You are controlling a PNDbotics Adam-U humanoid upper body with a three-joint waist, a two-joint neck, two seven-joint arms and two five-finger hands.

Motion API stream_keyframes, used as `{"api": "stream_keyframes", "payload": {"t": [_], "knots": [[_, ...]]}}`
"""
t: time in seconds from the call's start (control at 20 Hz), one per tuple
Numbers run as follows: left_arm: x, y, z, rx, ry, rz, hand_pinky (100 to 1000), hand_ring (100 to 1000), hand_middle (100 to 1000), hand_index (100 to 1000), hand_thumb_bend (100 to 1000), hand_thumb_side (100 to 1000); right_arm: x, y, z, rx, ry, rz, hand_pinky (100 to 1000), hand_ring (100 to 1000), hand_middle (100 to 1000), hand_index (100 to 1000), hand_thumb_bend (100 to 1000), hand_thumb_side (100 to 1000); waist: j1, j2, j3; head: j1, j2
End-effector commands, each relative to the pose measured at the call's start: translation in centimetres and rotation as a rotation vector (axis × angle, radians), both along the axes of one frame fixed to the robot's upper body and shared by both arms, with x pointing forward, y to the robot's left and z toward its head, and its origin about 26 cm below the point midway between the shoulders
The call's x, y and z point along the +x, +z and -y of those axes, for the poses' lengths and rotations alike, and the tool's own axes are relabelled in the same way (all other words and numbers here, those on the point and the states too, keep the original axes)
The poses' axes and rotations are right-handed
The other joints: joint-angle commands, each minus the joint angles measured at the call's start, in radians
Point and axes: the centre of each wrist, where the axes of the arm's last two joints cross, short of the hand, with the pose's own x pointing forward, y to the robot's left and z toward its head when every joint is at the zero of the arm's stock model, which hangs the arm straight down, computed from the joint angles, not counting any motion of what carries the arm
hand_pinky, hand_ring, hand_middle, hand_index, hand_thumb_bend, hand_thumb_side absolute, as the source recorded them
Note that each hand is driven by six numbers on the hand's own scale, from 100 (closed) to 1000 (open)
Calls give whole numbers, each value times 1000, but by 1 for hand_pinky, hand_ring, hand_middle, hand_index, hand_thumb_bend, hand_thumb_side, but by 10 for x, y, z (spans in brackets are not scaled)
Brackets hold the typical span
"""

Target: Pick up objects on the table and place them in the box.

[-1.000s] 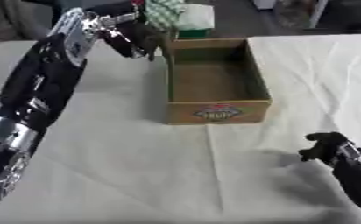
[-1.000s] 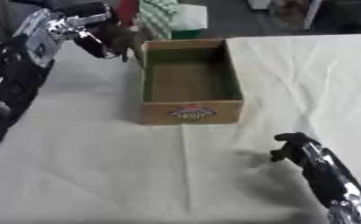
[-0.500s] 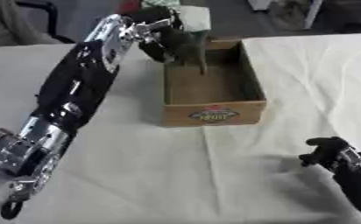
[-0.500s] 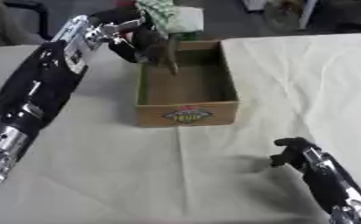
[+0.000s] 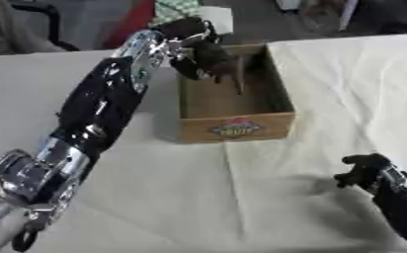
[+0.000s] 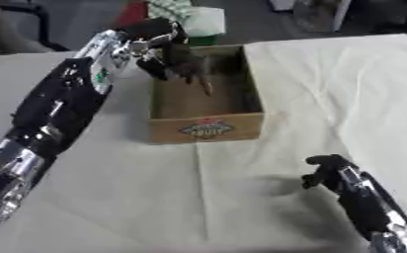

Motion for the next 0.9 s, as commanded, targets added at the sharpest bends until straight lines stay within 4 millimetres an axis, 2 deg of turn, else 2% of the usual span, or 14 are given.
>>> {"api": "stream_keyframes", "payload": {"t": [0.05, 0.25, 0.35, 0.4, 0.5, 0.55, 0.6, 0.65, 0.7, 0.75, 0.9], "knots": [[1, 6, 1, 31, -11, 24, 629, 474, 427, 526, 146, 150, 3, 7, -1, -5, 12, 24, 750, 527, 408, 727, 100, 884, -4, -10, -2, 3, -10], [1, -6, -1, 75, 0, -14, 642, 503, 464, 565, 155, 157, 3, 7, -2, -6, 11, 26, 750, 527, 408, 727, 100, 887, -6, -4, -5, 0, -12], [1, -10, -1, 87, -1, -26, 653, 531, 496, 601, 210, 150, 3, 8, -2, -5, 10, 27, 751, 527, 408, 727, 100, 886, -6, -3, -4, -1, -12], [1, -11, -2, 97, -5, -34, 665, 559, 527, 634, 287, 131, 3, 8, -2, -5, 10, 28, 751, 527, 408, 727, 100, 884, -7, -2, -3, -2, -12], [0, -12, -2, 112, -16, -52, 671, 578, 550, 658, 289, 153, 3, 8, -2, -4, 10, 29, 751, 528, 408, 727, 100, 887, -7, -2, -2, -4, -12], [0, -12, -2, 116, -23, -58, 686, 616, 598, 703, 371, 340, 3, 8, -1, -4, 10, 29, 751, 528, 408, 727, 100, 886, -8, -2, -1, -5, -11], [0, -11, -3, 118, -29, -62, 692, 626, 612, 715, 397, 395, 3, 8, -1, -4, 9, 29, 751, 528, 408, 727, 100, 886, -8, -2, 0, -5, -11], [0, -9, -3, 116, -33, -63, 707, 657, 646, 739, 458, 488, 3, 8, -1, -4, 9, 29, 751, 528, 408, 727, 100, 885, -8, -2, 1, -5, -12], [0, -7, -3, 115, -36, -61, 713, 667, 658, 745, 472, 510, 3, 8, -1, -4, 8, 29, 751, 528, 408, 727, 100, 885, -9, -2, 1, -6, -12], [-1, -5, -3, 111, -40, -59, 730, 696, 694, 763, 520, 578, 3, 8, -1, -4, 8, 29, 751, 528, 408, 727, 100, 885, -9, -2, 2, -7, -12], [-2, 1, -4, 88, -51, -45, 756, 738, 742, 788, 559, 653, 3, 8, -1, -3, 7, 29, 751, 528, 408, 727, 100, 884, -9, -4, 5, -10, -13]]}}
